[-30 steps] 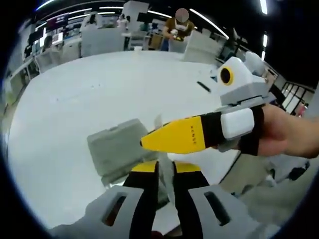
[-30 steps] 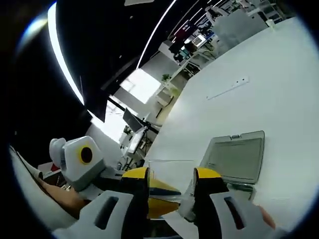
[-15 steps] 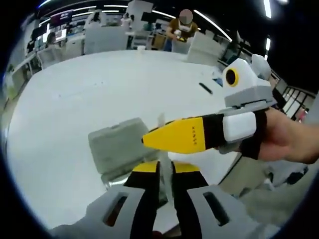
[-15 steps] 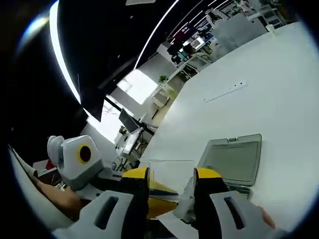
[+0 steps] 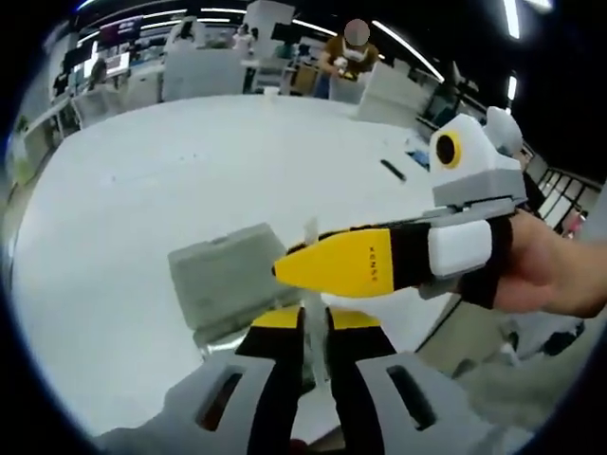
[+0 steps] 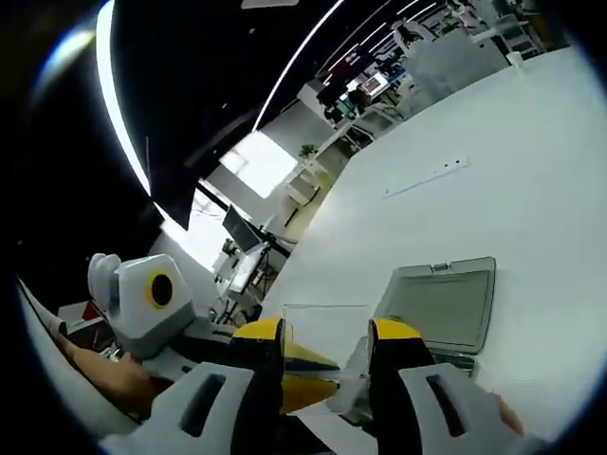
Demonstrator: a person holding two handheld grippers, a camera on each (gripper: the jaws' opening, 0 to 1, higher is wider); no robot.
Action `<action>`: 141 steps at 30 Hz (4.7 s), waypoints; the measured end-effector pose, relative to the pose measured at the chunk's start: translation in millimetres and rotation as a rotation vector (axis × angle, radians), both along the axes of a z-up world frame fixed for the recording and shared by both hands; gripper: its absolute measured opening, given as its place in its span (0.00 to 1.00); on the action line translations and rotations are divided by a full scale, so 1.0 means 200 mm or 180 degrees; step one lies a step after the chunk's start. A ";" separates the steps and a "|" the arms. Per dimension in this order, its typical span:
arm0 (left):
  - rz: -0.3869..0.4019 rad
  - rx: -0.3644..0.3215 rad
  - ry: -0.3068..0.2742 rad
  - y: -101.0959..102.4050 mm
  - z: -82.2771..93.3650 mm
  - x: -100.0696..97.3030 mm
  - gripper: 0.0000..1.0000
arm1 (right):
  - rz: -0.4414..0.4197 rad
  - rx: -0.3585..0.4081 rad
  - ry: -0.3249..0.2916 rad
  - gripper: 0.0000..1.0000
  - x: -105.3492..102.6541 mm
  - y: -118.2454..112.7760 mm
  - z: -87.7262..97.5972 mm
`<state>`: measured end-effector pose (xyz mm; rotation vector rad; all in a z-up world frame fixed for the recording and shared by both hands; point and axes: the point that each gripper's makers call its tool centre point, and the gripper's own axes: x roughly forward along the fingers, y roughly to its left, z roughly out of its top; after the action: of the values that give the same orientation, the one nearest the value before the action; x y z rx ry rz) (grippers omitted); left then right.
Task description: Insert the divider into the dual guide fixture by aligning both edges with the guide slots and pushing it downward to the bottom, including one-sided entry, uneven engagement, binding, and posture correction.
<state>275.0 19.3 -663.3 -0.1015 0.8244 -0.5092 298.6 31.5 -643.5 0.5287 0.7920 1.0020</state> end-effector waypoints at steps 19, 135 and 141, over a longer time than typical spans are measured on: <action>-0.0149 0.0209 -0.0028 0.02 -0.03 0.01 0.01 | -0.0142 -0.0194 0.0120 0.31 0.00 0.00 -0.04; 0.0922 -0.0153 0.1441 0.17 -0.19 -0.11 0.01 | 0.1713 -0.0632 -0.1686 0.60 -0.32 -0.24 -0.11; 0.0996 -0.0146 0.1489 0.17 -0.22 -0.11 0.01 | 0.1750 -0.0610 -0.1754 0.61 -0.31 -0.27 -0.10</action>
<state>252.2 53.6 -706.9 -0.3966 1.2282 -0.2068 236.2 -21.6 -664.3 -0.1535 0.5290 1.4730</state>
